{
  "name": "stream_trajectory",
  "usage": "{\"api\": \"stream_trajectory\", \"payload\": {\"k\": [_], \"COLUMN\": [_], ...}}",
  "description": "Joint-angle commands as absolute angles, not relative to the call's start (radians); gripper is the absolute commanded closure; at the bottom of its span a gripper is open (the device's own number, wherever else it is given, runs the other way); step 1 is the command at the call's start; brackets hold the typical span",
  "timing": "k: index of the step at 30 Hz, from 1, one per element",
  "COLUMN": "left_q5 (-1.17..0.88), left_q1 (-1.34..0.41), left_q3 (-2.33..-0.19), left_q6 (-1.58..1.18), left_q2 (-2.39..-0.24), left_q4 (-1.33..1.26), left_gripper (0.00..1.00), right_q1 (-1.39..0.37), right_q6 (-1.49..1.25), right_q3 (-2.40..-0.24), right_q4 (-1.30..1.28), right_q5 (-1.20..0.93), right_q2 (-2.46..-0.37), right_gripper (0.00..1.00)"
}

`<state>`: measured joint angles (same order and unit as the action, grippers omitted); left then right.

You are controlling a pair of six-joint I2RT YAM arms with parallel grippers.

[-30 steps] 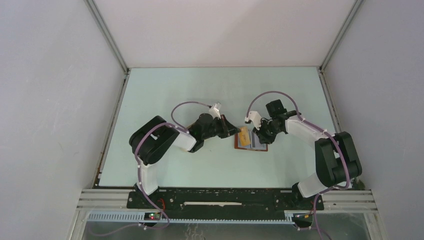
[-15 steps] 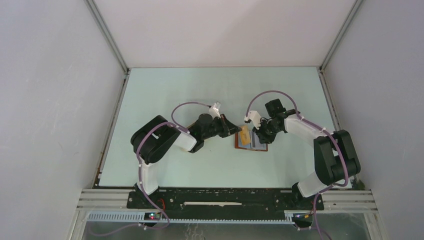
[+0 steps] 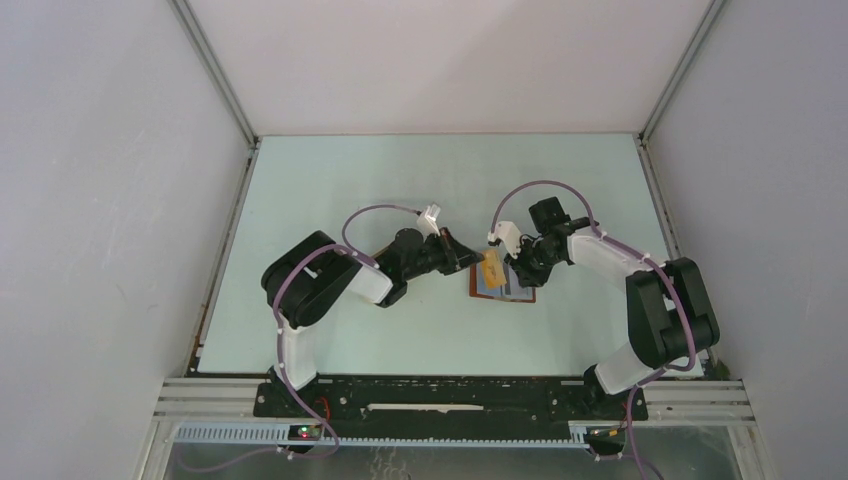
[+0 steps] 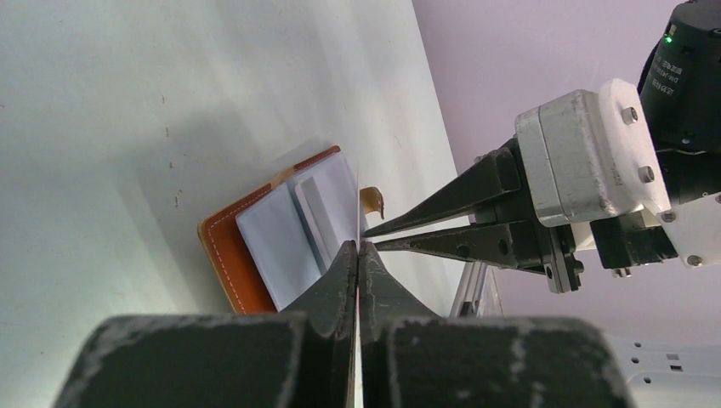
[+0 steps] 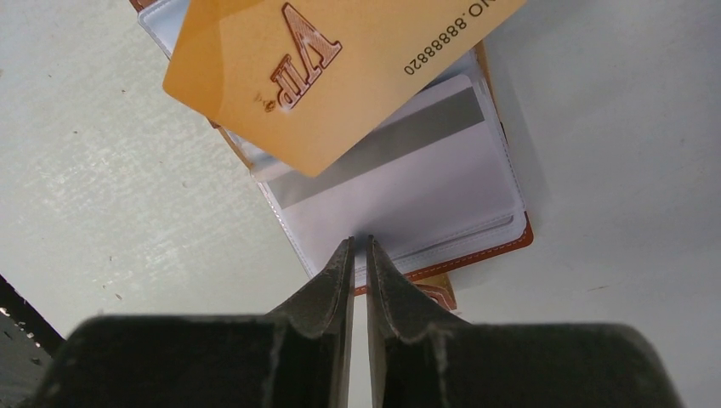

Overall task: Put the credit cards into the card holder
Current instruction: Insert the credit card into the card holder.

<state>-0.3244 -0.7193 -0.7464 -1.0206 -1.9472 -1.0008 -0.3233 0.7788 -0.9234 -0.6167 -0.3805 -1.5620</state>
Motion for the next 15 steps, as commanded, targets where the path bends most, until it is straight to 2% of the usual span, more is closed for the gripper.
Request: {"api": "stream_trajectory", "payload": {"k": [1, 15], "left_q5": [-0.328, -0.314], "left_q1": [-0.715, -0.717], "left_q3": [-0.735, -0.762], "left_q6": [-1.012, -0.986], "left_q2": [-1.927, -1.958], "left_q4": [-1.027, -0.956], "left_gripper": [1.0, 1.0], "right_q1": [-0.33, -0.33], "right_q6": [0.773, 0.772], "right_q3": [-0.949, -0.949], "right_q4": [-0.619, -0.618], "right_q5": [-0.368, -0.368], "right_q2": [-1.572, -1.577], "right_gripper": [0.84, 0.84]}}
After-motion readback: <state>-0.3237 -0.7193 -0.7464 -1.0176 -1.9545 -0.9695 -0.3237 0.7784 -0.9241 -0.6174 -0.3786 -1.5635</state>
